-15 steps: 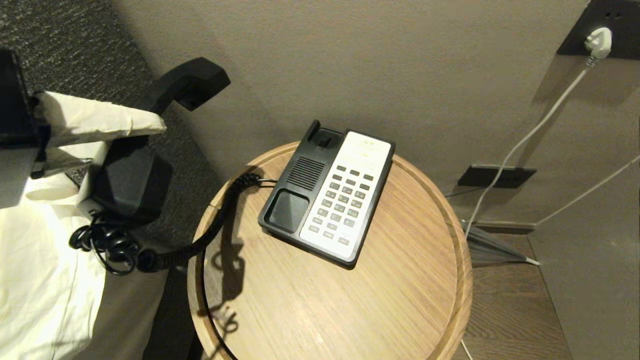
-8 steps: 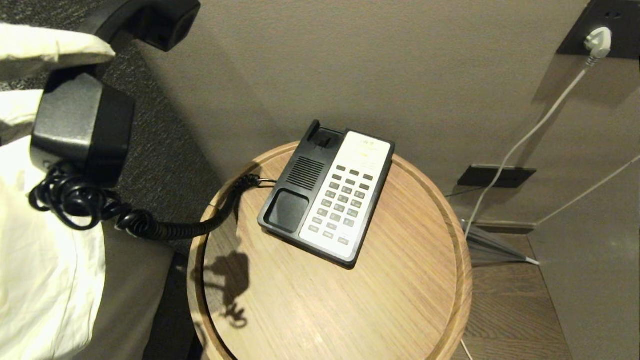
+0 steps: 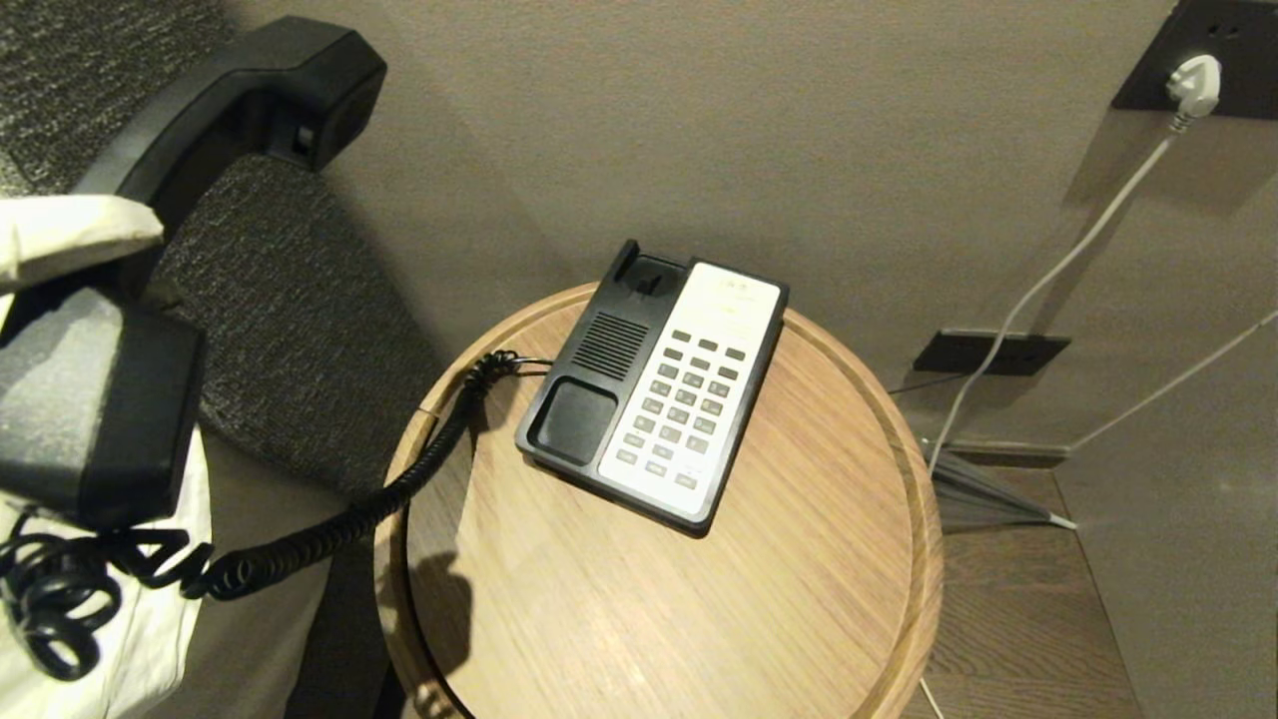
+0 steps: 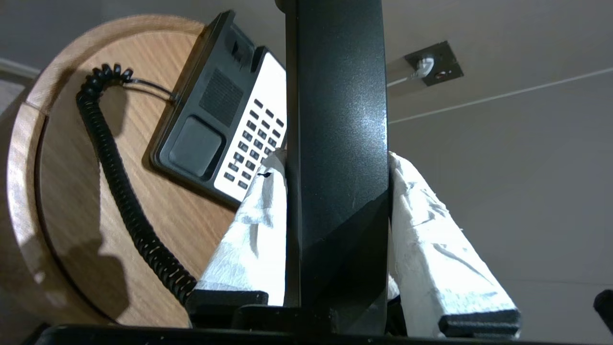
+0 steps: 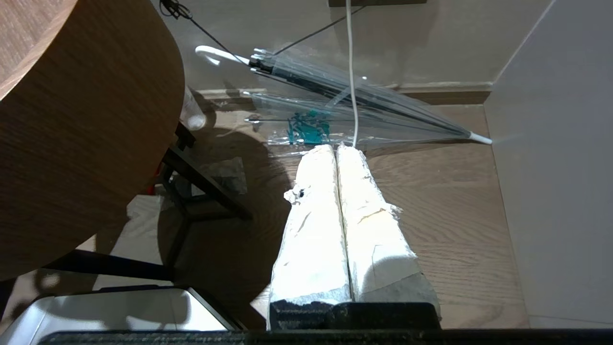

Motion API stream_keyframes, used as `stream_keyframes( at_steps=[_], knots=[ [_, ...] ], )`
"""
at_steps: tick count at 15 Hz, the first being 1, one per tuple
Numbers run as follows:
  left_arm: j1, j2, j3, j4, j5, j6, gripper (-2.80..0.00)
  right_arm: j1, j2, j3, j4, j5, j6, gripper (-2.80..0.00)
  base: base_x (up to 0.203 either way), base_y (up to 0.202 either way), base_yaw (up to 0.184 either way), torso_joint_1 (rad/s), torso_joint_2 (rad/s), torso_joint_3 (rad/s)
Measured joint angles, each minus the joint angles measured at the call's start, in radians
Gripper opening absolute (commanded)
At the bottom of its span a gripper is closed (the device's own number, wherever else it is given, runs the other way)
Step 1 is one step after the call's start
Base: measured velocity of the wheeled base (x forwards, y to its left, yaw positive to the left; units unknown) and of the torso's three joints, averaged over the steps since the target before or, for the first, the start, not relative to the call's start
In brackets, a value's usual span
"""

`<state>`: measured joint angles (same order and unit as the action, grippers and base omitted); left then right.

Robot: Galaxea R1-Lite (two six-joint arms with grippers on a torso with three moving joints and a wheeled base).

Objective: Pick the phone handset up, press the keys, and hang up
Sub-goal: Dial the number

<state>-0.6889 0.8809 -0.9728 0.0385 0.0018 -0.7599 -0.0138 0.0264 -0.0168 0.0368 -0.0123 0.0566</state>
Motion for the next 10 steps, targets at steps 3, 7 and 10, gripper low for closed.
stream_keyframes(
  at_steps=[3, 7, 10],
  knots=[
    [0.0, -0.024, 0.06, -0.002, -0.003, -0.003, -2.8, 0.0, 0.0, 0.0, 0.0, 0.0, 0.0, -2.8, 0.0, 0.0, 0.0, 0.0, 0.0, 0.0],
    [0.0, -0.087, 0.149, -0.002, -0.015, 0.0, -2.8, 0.0, 0.0, 0.0, -0.005, 0.005, -0.008, -2.8, 0.0, 0.0, 0.0, 0.0, 0.0, 0.0],
    [-0.001, -0.113, 0.174, -0.011, -0.046, -0.002, -2.8, 0.0, 0.0, 0.003, -0.007, 0.007, -0.012, -2.8, 0.0, 0.0, 0.0, 0.0, 0.0, 0.0]
  ],
)
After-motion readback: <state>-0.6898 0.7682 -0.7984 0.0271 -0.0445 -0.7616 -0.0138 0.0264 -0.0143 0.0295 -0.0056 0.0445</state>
